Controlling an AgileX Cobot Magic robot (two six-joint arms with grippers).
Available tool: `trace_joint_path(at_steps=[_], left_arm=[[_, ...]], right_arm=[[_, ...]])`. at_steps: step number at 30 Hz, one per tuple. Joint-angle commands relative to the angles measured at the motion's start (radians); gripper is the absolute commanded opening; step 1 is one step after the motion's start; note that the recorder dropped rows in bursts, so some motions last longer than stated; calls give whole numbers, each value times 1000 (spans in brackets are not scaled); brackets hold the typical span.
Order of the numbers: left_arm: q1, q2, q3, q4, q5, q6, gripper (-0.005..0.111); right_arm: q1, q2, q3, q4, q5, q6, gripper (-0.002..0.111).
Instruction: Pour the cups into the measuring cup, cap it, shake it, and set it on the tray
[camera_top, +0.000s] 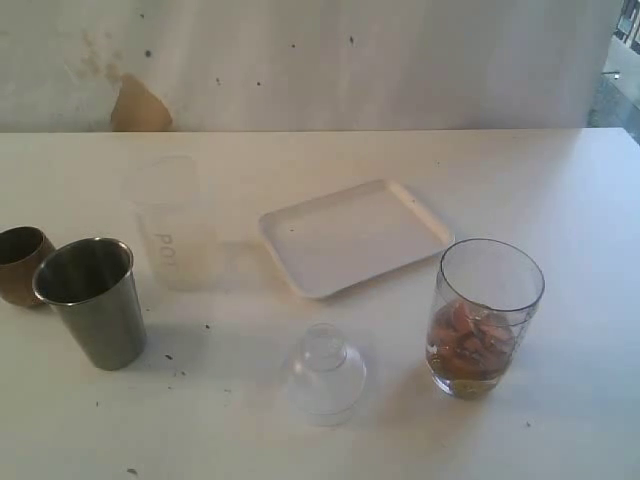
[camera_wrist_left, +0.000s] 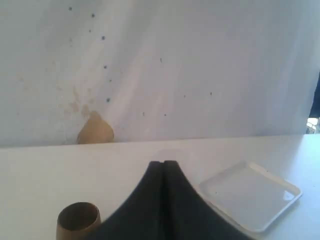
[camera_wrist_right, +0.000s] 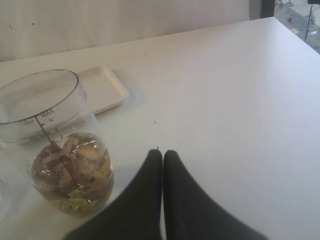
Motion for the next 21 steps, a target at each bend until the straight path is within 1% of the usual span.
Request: trace_joint_path(at_steps=[1,6,21], left_arm=[[0,-59,-18,-26,46,19,0],[0,-59,-20,-66,38,16,0],[0,-59,-20,-62,32,21,0]], right_arm=[[-5,-5,5,-5,-2,-3,0],[-5,-5,5,-5,4,-3,0],[-5,-5,5,-5,4,-3,0]])
